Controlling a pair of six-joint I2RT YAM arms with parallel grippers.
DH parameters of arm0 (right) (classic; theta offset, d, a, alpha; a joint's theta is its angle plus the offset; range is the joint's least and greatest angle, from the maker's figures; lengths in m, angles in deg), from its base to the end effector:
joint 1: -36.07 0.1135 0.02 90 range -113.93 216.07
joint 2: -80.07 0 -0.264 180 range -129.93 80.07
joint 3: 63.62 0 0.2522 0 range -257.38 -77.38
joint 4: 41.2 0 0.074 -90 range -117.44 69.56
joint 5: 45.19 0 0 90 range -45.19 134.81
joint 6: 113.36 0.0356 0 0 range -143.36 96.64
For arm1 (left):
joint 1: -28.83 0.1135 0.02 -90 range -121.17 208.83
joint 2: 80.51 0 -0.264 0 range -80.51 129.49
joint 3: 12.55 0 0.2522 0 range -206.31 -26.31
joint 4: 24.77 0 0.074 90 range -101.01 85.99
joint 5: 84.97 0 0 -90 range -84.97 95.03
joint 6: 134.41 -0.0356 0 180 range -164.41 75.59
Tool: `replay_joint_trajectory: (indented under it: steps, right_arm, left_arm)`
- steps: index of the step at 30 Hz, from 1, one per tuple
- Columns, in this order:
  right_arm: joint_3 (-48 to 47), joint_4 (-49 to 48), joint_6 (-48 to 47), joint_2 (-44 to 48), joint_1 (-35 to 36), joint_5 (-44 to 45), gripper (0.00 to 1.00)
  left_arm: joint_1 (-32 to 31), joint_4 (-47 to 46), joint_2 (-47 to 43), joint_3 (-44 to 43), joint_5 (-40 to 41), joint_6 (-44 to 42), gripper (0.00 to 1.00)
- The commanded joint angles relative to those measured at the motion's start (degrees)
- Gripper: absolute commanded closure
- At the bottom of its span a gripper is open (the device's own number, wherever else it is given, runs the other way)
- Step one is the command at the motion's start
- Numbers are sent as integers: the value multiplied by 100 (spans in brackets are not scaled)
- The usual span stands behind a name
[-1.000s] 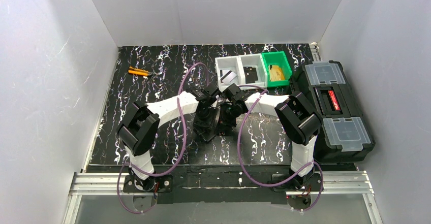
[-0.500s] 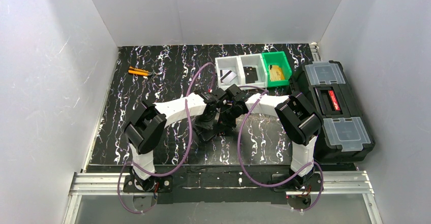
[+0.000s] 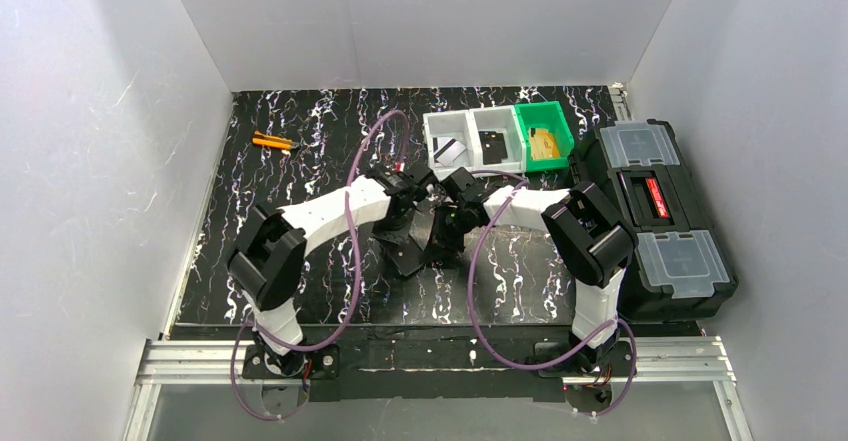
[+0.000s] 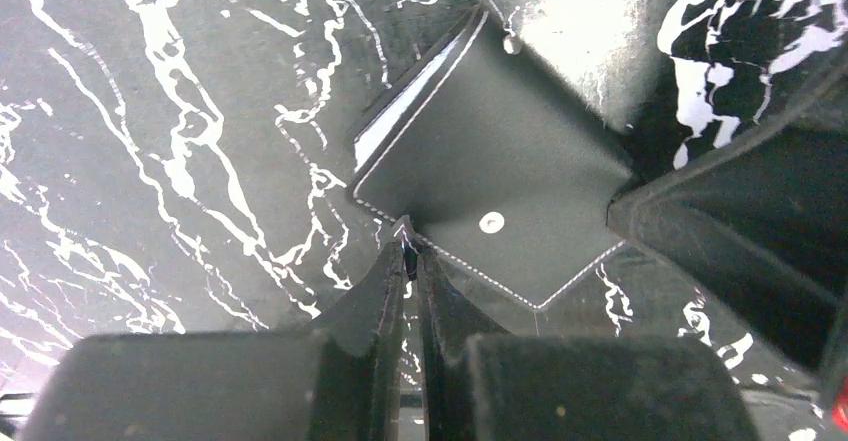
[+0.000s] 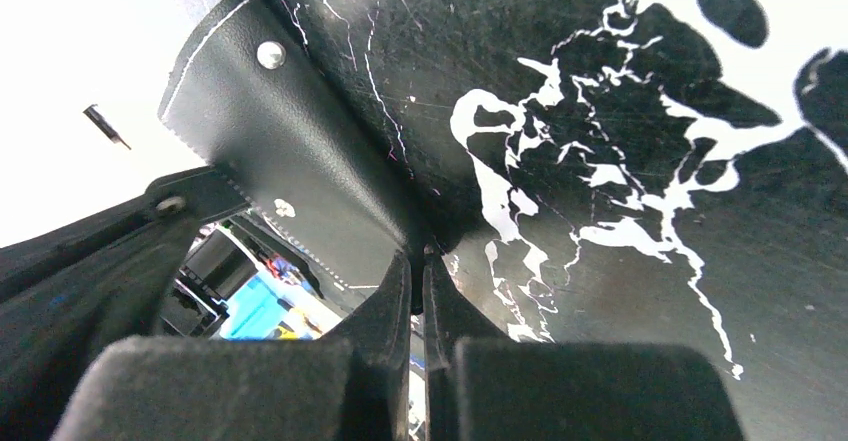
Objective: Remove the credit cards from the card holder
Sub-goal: Open the card holder at the center of the board.
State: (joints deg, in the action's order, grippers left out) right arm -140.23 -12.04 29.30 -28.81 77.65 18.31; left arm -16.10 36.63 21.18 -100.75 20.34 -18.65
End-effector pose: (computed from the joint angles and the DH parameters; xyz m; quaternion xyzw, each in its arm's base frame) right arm 0.2657 0.2570 0.1357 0.0348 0.9443 0.3271 0.0007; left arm 0.2523 -0.2384 0.2086 0.1463 0.9717 0.0323 0.1827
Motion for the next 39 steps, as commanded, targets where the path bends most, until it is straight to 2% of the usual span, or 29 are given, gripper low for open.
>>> replay_joint_trajectory:
  steps: [1, 3, 7, 13, 15, 22, 31, 35, 39]
  right_arm:
    - [222, 130, -50, 121, 64, 387, 97]
    - [214, 143, -117, 218, 59, 444, 90]
    - [187, 164, -185, 463, 60, 529, 69]
    - [207, 459, -319, 1049, 60, 846, 35]
    - [182, 605, -384, 1185, 60, 1018, 28]
    - [268, 851, -466, 1663, 60, 1548, 23]
    - [485, 921, -504, 1969, 0, 1895, 22]
    - [566, 843, -518, 2016, -19, 1938, 21]
    - [499, 799, -538, 1894, -19, 1879, 21]
  left_arm:
    - [259, 177, -885, -189, -68, 19, 100]
    - [294, 239, -1056, -273, -141, 31, 100]
    - [313, 314, -1161, -402, -513, 80, 100]
    - [306, 283, -1141, -547, -883, 167, 100]
    - [305, 238, -1096, -570, -1036, 215, 100]
    - [307, -43, -935, -781, -1429, 166, 100]
    - [346, 177, -480, -1467, -1331, -53, 100]
    - [574, 260, -703, -1112, -1194, 21, 100]
    - [1087, 354, -993, -449, -1046, 120, 100]
